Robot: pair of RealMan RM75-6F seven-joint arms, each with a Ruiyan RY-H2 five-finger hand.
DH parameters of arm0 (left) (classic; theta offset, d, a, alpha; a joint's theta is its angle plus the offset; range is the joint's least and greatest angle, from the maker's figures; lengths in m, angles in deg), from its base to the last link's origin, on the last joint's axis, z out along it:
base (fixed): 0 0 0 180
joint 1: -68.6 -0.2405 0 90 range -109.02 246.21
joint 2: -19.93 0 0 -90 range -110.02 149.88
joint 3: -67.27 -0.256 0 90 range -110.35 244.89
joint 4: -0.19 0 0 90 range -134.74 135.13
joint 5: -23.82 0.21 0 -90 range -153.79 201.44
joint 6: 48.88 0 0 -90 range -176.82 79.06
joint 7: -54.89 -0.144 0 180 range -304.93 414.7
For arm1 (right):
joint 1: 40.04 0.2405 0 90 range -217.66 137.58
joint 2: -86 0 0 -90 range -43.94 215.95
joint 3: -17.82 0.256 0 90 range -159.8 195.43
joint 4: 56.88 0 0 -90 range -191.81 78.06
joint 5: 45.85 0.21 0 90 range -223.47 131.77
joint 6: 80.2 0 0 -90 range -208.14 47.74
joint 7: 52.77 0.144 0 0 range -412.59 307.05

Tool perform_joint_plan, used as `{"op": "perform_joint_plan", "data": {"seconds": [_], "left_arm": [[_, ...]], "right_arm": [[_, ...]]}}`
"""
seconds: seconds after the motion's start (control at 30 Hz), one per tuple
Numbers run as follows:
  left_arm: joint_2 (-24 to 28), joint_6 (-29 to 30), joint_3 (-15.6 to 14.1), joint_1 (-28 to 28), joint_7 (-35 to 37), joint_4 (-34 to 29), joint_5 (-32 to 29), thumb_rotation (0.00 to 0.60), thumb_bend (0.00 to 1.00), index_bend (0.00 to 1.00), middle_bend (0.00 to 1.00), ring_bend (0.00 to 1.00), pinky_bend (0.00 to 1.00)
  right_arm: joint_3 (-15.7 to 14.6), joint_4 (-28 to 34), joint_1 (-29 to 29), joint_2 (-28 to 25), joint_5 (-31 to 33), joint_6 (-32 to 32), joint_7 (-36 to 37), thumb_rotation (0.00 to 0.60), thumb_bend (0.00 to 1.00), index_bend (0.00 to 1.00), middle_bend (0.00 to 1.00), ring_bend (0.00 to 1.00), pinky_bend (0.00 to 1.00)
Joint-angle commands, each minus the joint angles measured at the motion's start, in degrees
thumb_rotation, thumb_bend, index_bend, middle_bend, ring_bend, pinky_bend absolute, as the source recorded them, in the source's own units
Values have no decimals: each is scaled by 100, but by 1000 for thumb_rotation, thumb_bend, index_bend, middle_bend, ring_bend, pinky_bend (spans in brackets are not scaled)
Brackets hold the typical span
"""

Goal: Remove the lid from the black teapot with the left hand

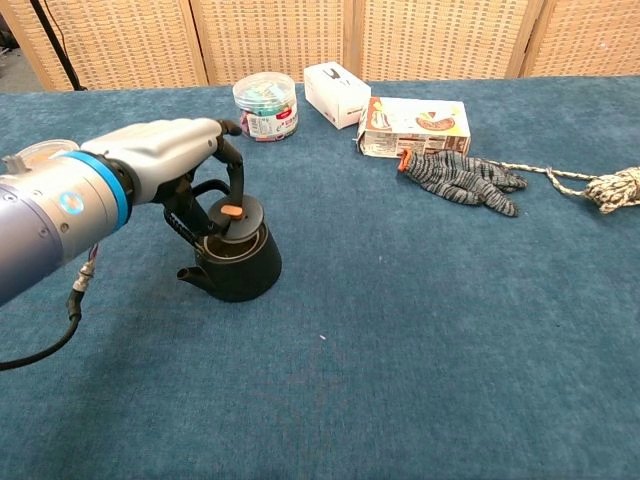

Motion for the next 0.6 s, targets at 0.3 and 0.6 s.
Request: {"op": "perform_joint_plan", "data": {"seconds": [0.3,0.6], "left_arm": [[750,282,3,-218,186,-834,306,600,401,576,0,0,0],[1585,121,-469,-765,1043,-735,712,600,402,576,0,0,0]], "right_arm": [[-27,30,8,28,-38,16,-77,600,0,0,0,0,0],[-45,63,12,40,-48,35,-100,600,0,0,0,0,0]]}}
